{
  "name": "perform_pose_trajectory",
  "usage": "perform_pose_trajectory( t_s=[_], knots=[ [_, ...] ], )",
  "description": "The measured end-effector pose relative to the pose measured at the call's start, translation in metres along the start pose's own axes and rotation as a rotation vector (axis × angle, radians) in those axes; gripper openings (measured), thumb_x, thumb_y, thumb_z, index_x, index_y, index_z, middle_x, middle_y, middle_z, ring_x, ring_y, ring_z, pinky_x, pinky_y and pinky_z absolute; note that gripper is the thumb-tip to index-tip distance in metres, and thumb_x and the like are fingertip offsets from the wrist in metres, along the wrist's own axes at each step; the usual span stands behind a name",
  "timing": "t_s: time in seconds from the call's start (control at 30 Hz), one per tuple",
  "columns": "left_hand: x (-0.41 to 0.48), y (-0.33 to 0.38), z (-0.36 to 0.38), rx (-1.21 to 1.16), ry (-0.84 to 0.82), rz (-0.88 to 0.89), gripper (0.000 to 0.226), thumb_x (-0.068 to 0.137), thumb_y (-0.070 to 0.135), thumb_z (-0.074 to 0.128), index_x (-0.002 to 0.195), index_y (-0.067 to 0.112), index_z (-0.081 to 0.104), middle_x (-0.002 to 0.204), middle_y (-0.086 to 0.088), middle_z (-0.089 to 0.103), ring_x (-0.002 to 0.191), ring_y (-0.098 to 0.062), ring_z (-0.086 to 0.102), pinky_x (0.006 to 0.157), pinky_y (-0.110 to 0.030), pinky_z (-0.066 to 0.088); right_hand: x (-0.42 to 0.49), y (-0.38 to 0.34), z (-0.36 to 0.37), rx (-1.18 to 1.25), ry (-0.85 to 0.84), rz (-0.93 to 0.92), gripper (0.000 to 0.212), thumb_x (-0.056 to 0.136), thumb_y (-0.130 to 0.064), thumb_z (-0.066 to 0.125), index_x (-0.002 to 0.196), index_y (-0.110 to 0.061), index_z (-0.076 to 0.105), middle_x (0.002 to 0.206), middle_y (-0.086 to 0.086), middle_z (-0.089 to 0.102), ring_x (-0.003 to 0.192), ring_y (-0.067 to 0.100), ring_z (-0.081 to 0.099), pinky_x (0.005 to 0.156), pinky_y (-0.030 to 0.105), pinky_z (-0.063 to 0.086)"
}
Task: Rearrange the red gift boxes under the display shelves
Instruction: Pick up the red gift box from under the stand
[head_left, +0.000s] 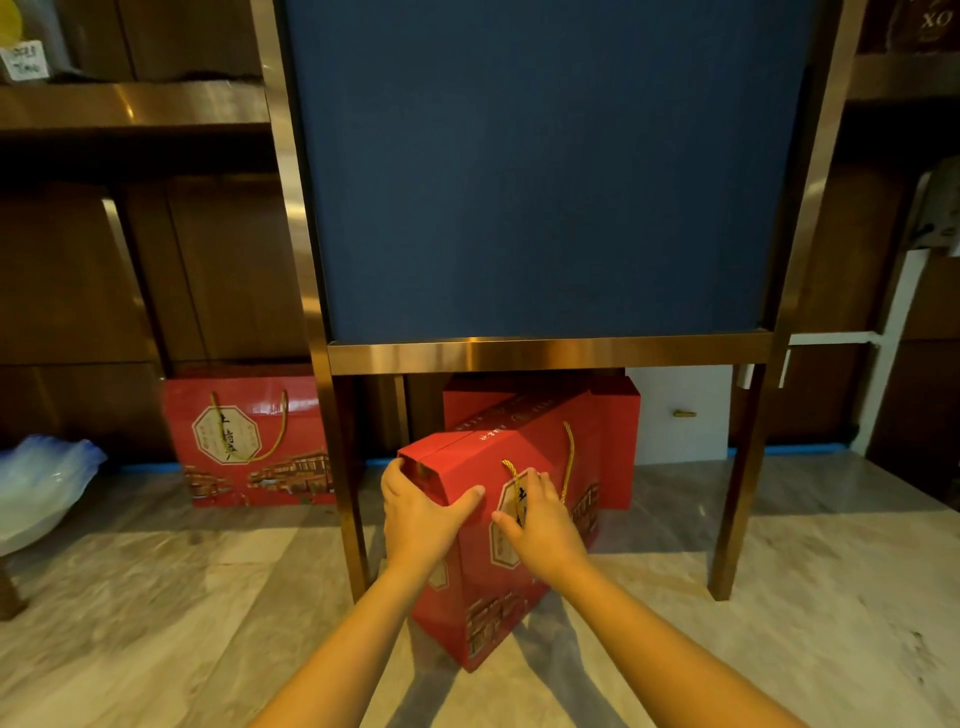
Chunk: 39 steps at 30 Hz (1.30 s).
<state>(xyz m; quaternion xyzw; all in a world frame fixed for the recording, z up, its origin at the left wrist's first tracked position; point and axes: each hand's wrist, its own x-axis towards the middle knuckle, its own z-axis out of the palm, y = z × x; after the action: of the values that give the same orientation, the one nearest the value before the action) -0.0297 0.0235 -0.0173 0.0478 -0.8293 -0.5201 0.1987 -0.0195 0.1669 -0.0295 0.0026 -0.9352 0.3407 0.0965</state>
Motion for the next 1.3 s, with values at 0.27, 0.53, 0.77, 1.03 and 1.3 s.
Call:
perform_pose_trajectory(
  t_s=[0.27, 0.53, 0.77, 1.03, 1.3],
  knots=[
    [-0.006, -0.007, -0.011, 0.037, -0.093, 0.092, 0.117, 0.054, 0.050, 0.080, 0.144, 0.012, 0.015, 0.150, -0.010, 0.022, 0.138, -0.028, 0.031, 0.109, -0.049, 0.036, -0.004, 0.000, 0.004, 0.036, 0.038, -0.021, 0.076, 0.089, -0.042, 0.052, 0.148, -0.009, 0.018, 0.157, 0.014, 0.017, 0.146, 0.030, 0.017, 0.115, 0.038, 0.022],
    [-0.014, -0.029, -0.068, 0.006, -0.131, 0.104, 0.113, 0.052, 0.045, 0.084, 0.141, 0.011, 0.024, 0.142, -0.008, 0.037, 0.129, -0.024, 0.042, 0.106, -0.041, 0.040, -0.003, 0.015, -0.020, 0.050, 0.153, 0.085, 0.064, 0.084, -0.041, 0.059, 0.134, -0.004, 0.042, 0.134, 0.018, 0.049, 0.125, 0.034, 0.046, 0.104, 0.042, 0.039],
    [-0.037, -0.054, -0.159, -0.062, -0.232, 0.049, 0.113, 0.042, 0.053, 0.081, 0.137, 0.033, 0.026, 0.121, 0.019, 0.044, 0.113, -0.004, 0.047, 0.095, -0.033, 0.047, -0.006, 0.017, -0.034, 0.130, 0.177, 0.120, 0.083, 0.072, -0.045, 0.072, 0.134, -0.001, 0.040, 0.133, 0.020, 0.051, 0.120, 0.035, 0.051, 0.098, 0.046, 0.046],
    [-0.050, -0.079, -0.231, -0.219, -0.172, 0.023, 0.053, 0.078, 0.023, 0.071, 0.107, 0.055, 0.041, 0.109, 0.030, 0.050, 0.098, 0.009, 0.050, 0.082, -0.020, 0.045, -0.045, -0.043, 0.002, 0.343, 0.094, 0.040, 0.051, 0.077, -0.030, 0.073, 0.115, -0.003, 0.051, 0.104, 0.006, 0.059, 0.092, 0.021, 0.057, 0.075, 0.033, 0.045],
    [-0.055, -0.121, -0.279, -0.418, 0.156, -0.103, 0.038, 0.088, 0.016, 0.057, 0.126, 0.020, 0.051, 0.115, -0.005, 0.064, 0.106, -0.025, 0.062, 0.088, -0.046, 0.052, -0.089, -0.114, 0.059, 0.354, 0.191, -0.004, 0.032, 0.080, -0.032, 0.069, 0.098, -0.013, 0.050, 0.086, -0.001, 0.057, 0.074, 0.016, 0.053, 0.050, 0.017, 0.034]
  ],
)
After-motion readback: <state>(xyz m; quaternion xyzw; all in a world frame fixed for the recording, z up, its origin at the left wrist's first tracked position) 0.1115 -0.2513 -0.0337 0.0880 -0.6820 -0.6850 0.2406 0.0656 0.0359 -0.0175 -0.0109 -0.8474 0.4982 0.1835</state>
